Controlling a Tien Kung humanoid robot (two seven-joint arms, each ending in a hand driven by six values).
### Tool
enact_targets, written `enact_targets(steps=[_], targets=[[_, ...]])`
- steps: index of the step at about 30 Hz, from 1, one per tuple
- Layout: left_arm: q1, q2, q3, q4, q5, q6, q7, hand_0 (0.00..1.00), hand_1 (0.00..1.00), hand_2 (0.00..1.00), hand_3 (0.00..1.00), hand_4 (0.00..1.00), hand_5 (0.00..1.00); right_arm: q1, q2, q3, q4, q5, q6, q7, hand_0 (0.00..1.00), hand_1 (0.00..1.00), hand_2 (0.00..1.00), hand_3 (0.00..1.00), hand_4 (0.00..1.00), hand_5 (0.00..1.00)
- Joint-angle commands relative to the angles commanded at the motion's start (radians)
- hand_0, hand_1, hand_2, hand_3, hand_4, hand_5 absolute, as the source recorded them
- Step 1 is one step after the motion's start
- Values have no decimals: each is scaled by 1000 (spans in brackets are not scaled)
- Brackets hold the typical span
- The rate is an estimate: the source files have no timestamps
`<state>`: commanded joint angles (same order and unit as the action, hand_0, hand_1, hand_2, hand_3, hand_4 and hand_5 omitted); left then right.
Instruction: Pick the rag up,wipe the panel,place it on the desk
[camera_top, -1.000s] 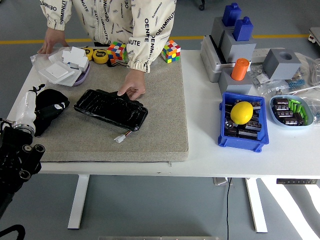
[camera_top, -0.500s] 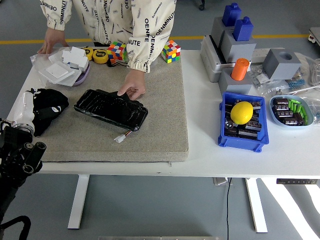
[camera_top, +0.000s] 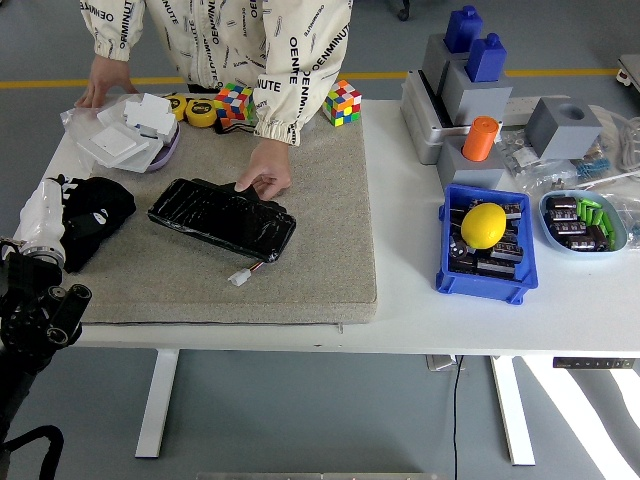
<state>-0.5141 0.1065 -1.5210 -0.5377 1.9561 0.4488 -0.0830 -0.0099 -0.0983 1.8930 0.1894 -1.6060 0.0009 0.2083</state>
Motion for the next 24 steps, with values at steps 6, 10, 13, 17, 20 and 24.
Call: enact_targets(steps=[6,10,13,17,20,24], targets=[[27,5,-15,-74,-28,17,-18,319,426,410,572,633,2,-3,0,6,0,-4,-1,2,535,559,490,522,878,357],[54,7,-1,-174,-68,24,-26,319,426,410,572,633,2,-5,1,4,0,-5,-2,3,535,559,490,522,878,357],[59,13,52,-245,-100,27,-28,315,414,398,571,629,2,-3,1,4,0,-5,-1,3,535,558,489,523,877,357],[47,16,146,-309,-120,21,-16,315,414,398,571,629,2,-1,1,2,-1,-3,-1,3,535,558,489,523,877,357],[23,8,196,-307,-108,12,0,315,403,369,568,644,2,1,-1,-4,-1,1,0,3,531,558,490,523,877,356],[-6,-8,222,-272,-71,-2,27,312,389,344,568,641,2,2,-4,-11,-2,4,0,3,535,558,490,522,877,356]])
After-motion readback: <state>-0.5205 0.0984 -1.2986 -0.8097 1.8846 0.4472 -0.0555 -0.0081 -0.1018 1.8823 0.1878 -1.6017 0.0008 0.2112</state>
